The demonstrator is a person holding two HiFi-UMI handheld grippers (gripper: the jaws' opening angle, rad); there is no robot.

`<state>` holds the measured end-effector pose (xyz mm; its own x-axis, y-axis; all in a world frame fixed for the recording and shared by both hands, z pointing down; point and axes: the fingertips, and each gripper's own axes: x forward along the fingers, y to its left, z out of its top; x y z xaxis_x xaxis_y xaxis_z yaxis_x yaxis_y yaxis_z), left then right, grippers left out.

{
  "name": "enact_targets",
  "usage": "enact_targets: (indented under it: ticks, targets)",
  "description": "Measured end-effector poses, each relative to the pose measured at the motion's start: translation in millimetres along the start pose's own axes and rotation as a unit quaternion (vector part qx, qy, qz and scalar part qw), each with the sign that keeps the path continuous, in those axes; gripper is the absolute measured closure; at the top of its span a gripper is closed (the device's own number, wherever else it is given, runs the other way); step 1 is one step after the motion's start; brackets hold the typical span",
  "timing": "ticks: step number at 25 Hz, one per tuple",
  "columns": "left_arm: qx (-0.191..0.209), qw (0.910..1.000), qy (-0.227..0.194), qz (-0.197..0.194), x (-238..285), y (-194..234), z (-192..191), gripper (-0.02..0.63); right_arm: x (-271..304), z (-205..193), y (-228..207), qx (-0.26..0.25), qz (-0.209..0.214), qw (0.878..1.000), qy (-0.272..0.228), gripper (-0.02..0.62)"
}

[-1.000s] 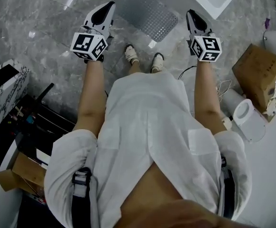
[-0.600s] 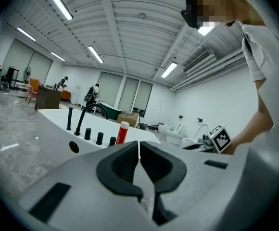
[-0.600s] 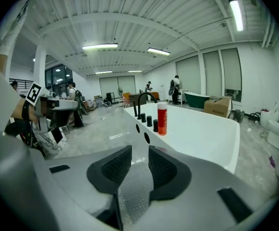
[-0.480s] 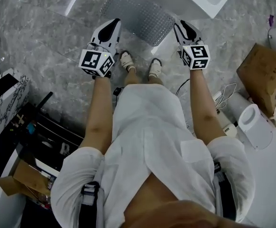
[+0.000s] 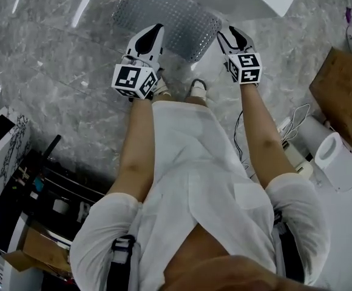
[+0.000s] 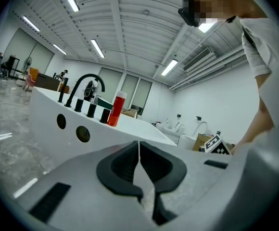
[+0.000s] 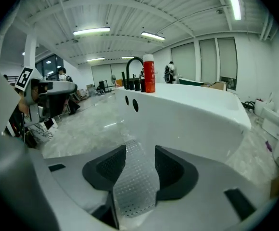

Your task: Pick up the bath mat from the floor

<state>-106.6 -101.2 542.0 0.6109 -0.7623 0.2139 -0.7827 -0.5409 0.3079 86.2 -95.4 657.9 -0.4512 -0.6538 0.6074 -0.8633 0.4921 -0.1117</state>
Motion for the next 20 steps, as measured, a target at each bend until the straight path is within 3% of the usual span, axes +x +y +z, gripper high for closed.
enact_targets:
  ticks: [6,13,16,20]
  targets:
    - [0.028,0.9993,0.012,-0.022,65,35,-84,0.589,91,-87,-28,0.029,-0.021,0.999,0.038,0.36]
    - [0.022,0.9989,-0.013,-0.038,122,70,-166,0.589,199,-208,-61,0.03,-0.038,0.993,0.111,0.319]
    - [0.012,0.9983,-0.031,-0.048,134,82,-180,0.589,237,-249,-73,0.03,-0.04,0.99,0.135,0.313]
    - [0.018,0.9954,-0.065,-0.068,147,93,-163,0.589,274,-287,-93,0.024,-0.045,0.987,0.152,0.308]
